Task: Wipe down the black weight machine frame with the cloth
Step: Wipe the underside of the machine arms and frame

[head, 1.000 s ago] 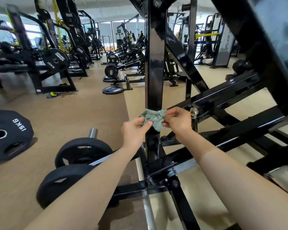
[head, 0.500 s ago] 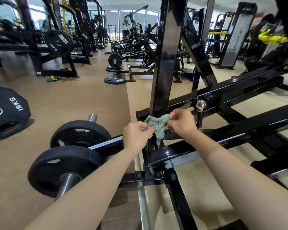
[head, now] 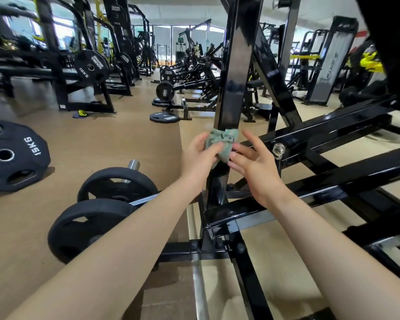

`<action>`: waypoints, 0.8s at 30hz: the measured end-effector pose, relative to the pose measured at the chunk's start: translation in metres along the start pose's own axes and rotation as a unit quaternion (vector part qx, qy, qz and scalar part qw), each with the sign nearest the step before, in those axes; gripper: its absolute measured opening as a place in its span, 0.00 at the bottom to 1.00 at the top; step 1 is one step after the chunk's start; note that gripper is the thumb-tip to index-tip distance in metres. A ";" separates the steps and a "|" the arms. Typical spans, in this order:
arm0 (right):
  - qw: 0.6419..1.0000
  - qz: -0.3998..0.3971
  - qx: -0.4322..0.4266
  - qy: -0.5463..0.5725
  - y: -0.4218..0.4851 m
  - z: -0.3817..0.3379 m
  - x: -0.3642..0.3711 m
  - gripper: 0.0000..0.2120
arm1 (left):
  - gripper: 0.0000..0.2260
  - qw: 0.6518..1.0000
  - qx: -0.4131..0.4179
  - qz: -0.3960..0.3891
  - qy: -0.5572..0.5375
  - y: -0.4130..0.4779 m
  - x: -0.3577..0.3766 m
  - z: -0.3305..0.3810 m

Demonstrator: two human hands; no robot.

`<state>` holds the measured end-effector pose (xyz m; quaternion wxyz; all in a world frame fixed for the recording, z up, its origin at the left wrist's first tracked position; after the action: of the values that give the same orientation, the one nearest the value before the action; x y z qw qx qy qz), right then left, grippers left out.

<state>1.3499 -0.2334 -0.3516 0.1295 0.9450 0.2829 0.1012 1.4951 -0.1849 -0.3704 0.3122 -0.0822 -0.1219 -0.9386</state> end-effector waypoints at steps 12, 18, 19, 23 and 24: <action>0.887 -0.180 0.006 -0.425 -0.018 0.034 0.030 0.24 | 0.09 0.890 0.038 0.003 0.454 0.023 -0.084 -0.027; 0.702 -0.247 -0.053 -0.666 -0.042 0.067 0.049 0.27 | 0.16 0.830 -0.017 -0.026 0.557 0.011 -0.128 -0.061; 0.694 -0.244 -0.065 -0.674 -0.044 0.067 0.050 0.29 | 0.17 0.841 -0.022 -0.043 0.539 0.008 -0.127 -0.064; 0.675 -0.256 -0.098 -0.685 -0.048 0.068 0.051 0.34 | 0.23 0.862 -0.002 -0.076 0.501 0.003 -0.116 -0.065; 0.670 -0.261 -0.101 -0.687 -0.049 0.068 0.051 0.35 | 0.22 0.857 0.013 -0.076 0.510 0.002 -0.113 -0.065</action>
<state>1.3850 -0.1777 -0.4247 0.4029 0.6162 0.3374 -0.5867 1.5804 -0.1409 -0.4583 0.2592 0.4216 0.0364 -0.8682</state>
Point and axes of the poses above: each hand's wrist, its own y-axis towards the middle knuckle, its own x-axis out of the palm, z = x × y, the point moved 7 cm from there along y, towards the middle knuckle, and after that the axes turned 1 degree about -x, right-handed, at the moved point
